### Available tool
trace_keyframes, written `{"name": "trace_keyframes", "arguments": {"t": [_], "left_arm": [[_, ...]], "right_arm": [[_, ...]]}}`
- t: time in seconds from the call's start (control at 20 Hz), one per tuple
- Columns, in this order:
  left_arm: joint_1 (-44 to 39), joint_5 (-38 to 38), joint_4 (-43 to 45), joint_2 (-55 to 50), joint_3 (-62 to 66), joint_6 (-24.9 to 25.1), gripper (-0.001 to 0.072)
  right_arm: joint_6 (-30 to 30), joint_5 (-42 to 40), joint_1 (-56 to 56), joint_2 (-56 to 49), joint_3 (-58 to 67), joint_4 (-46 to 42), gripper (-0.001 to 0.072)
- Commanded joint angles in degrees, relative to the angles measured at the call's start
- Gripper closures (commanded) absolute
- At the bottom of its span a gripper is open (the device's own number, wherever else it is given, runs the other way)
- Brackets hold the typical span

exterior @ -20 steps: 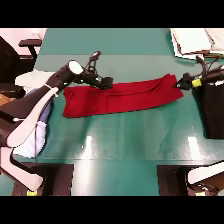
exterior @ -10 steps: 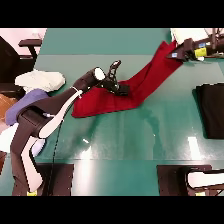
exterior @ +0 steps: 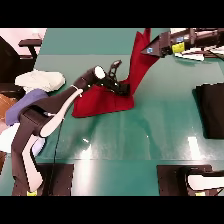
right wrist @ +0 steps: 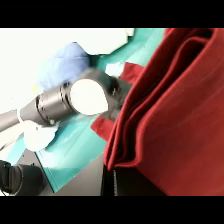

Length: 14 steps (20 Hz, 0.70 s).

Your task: Fold the shirts.

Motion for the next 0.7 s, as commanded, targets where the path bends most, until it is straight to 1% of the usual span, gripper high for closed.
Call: {"name": "trace_keyframes", "arguments": {"t": [0.0, 0.15, 0.3, 0.35, 0.4, 0.45, 0.5, 0.55, 0.65], "left_arm": [[6.0, -4.7, 5.8, 6.1, 1.1, -0.4, 0.0683], [15.5, -7.3, 10.8, 16.9, 1.2, -0.3, 0.0683], [24.1, -9.7, 14.6, 26.6, 1.2, 0.4, 0.0683], [26.6, -10.4, 15.6, 29.4, 1.1, 0.8, 0.0682], [28.6, -11.2, 16.4, 31.4, 1.1, 0.8, 0.0682], [30.5, -12.3, 16.6, 33.2, 1.1, 0.8, 0.0682], [32.0, -13.5, 16.6, 34.5, 1.1, 0.8, 0.0682], [33.1, -14.6, 16.6, 35.5, 1.1, 0.8, 0.0682], [34.1, -16.1, 16.8, 36.2, 1.1, 1.2, 0.0682]], "right_arm": [[-1.9, -2.5, 4.5, -0.3, 0.0, 0.5, 0.0698], [-3.0, -5.3, 11.8, -3.2, 0.1, 0.5, 0.0697], [-6.3, -11.4, 22.2, -10.5, 2.8, 0.3, 0.0696], [-7.2, -13.1, 25.1, -13.6, 5.2, -0.2, 0.068], [-7.7, -14.1, 27.3, -16.7, 7.9, -0.2, 0.0545], [-7.7, -14.4, 28.7, -19.6, 10.2, -0.1, 0.0322], [-7.7, -13.6, 29.4, -21.6, 11.2, -0.1, 0.0173], [-7.7, -12.0, 29.3, -22.7, 10.9, 0.0, 0.0166], [-7.6, -9.3, 26.7, -22.2, 7.3, -0.1, 0.021]]}}
